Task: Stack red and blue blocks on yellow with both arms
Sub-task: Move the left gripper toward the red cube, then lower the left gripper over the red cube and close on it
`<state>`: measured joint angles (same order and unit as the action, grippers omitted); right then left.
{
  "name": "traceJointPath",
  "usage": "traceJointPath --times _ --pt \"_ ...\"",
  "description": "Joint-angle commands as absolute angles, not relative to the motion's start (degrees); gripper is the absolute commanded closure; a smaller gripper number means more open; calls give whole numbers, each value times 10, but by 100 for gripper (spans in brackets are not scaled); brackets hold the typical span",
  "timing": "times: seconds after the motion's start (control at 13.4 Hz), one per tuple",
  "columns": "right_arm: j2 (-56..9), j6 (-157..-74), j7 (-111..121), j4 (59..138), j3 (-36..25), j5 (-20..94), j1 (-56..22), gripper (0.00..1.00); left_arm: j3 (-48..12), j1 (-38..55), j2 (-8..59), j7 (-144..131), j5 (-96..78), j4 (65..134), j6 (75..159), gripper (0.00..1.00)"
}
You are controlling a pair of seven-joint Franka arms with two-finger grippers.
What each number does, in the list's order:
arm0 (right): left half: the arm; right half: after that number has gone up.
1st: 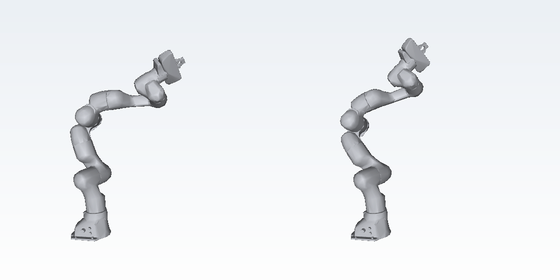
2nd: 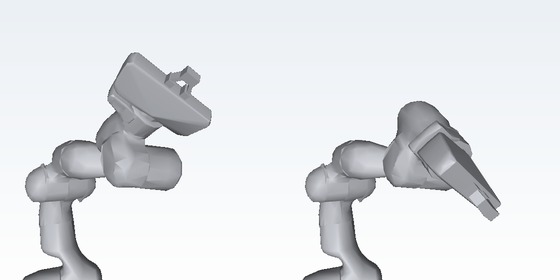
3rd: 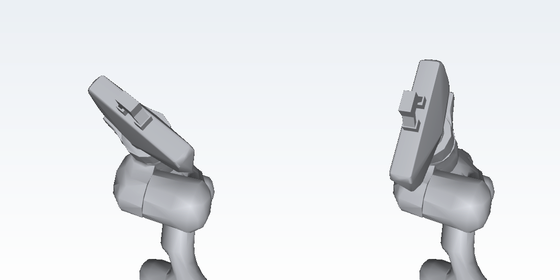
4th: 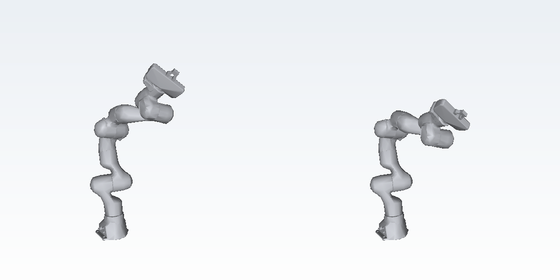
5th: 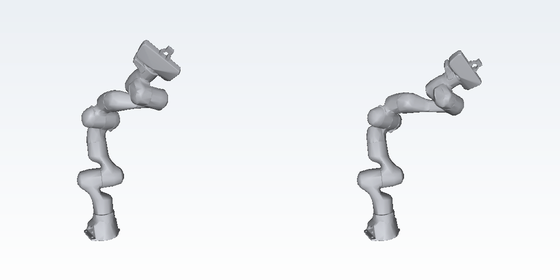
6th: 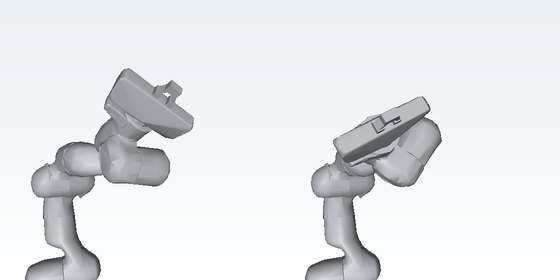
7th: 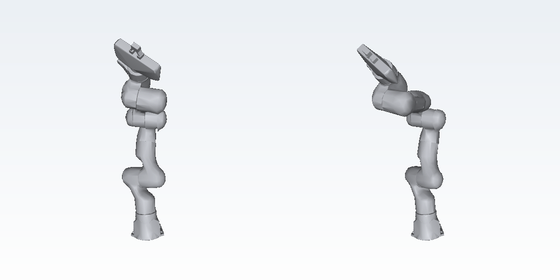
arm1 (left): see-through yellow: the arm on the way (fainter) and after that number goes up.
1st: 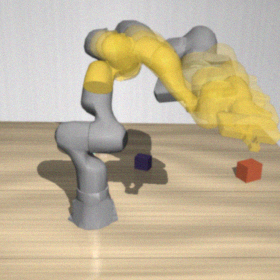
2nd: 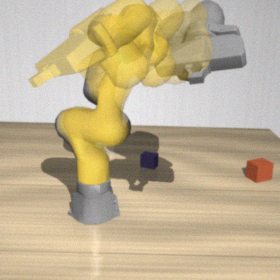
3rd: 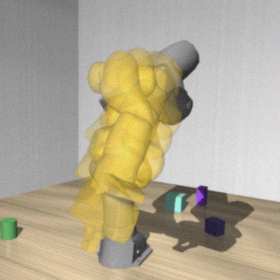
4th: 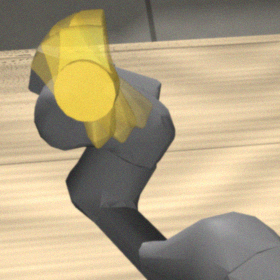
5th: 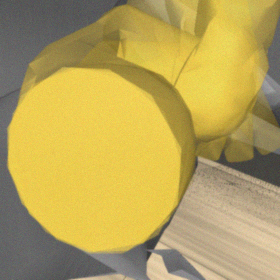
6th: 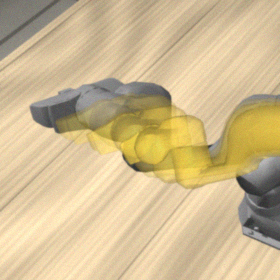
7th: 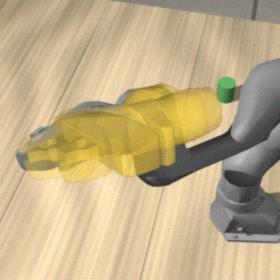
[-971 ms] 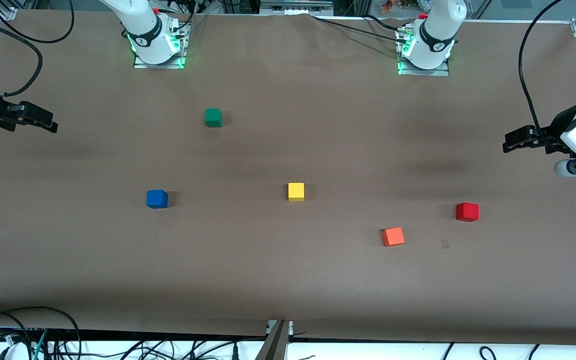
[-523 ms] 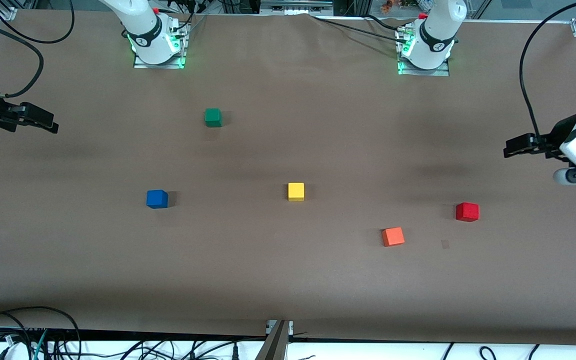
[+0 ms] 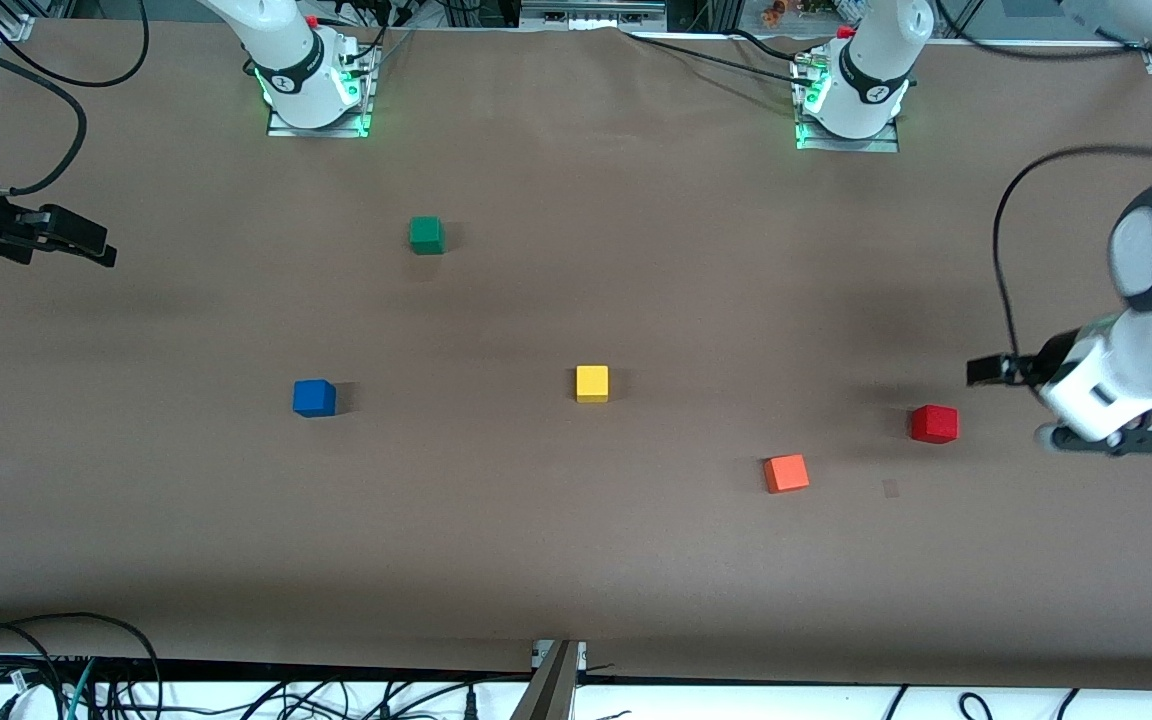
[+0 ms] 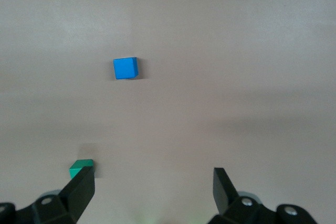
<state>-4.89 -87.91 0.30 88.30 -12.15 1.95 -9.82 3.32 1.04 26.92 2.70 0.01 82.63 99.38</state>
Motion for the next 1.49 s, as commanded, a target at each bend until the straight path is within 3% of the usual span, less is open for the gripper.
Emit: traceJointPath --times 0.0,0.15,0.67,1.42 --pt "-54 -875 7 870 -119 18 -92 0 32 4 289 57 5 873 1067 0" --pt "-54 -875 7 870 -119 18 -92 0 32 -10 289 88 5 930 1145 0" --pt "-54 -875 8 869 -119 18 -92 0 29 -20 294 124 4 1048 1298 0" --pt "-54 -875 8 869 -119 18 -92 0 23 -35 327 149 -17 1067 1347 0"
